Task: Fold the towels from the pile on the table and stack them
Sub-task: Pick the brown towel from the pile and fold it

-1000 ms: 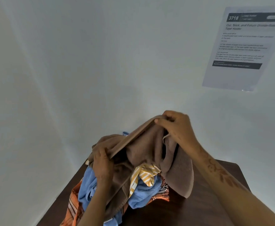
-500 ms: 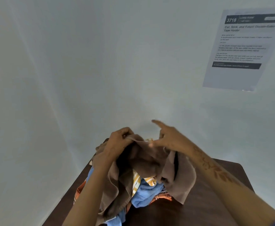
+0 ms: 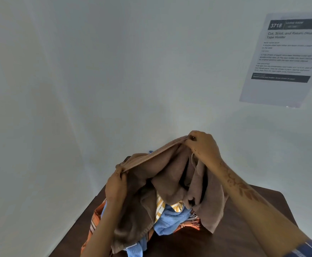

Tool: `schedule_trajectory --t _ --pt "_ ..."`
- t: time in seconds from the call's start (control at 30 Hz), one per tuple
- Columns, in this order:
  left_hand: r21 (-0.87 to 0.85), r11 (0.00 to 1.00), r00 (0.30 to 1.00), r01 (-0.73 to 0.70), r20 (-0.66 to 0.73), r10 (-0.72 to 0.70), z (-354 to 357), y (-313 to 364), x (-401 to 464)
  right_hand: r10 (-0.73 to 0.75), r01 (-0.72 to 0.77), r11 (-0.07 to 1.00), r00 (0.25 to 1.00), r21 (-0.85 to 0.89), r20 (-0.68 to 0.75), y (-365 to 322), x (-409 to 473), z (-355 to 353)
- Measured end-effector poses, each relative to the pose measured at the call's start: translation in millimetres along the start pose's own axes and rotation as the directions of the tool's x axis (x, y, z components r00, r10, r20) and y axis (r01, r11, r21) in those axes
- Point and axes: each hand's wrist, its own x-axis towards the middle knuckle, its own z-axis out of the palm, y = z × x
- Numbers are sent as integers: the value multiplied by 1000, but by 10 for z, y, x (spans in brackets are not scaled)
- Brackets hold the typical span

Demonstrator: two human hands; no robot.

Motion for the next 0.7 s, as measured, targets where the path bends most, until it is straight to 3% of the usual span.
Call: schedule_trajectory --t 0.1,0.17,0.23,0.4,0.5,0.63,0.7 --pt "-230 960 982 -160 58 177 -193 354 17 -2 7 1000 956 -16 294 -52 -64 191" --pt "-216 924 911 -316 201 359 -291 627 17 -65 59 998 870 28 488 -164 -190 394" --pt "-152 905 861 -397 279 424 -314 780 16 -118 115 993 828 41 548 -231 -276 595" --pt "-173 886 887 -430 99 450 -331 661 -12 -110 114 993 947 5 303 -297 -141 562" --pt "-105 873 852 -476 190 488 -202 349 -83 -128 117 990 981 83 143 -372 -70 407" --pt "-51 985 956 -162 240 170 -20 -141 -178 -34 66 974 989 218 -145 -346 73 210" --pt "-119 988 964 -96 235 122 -80 -137 -141 7 38 974 980 225 -197 -276 177 95"
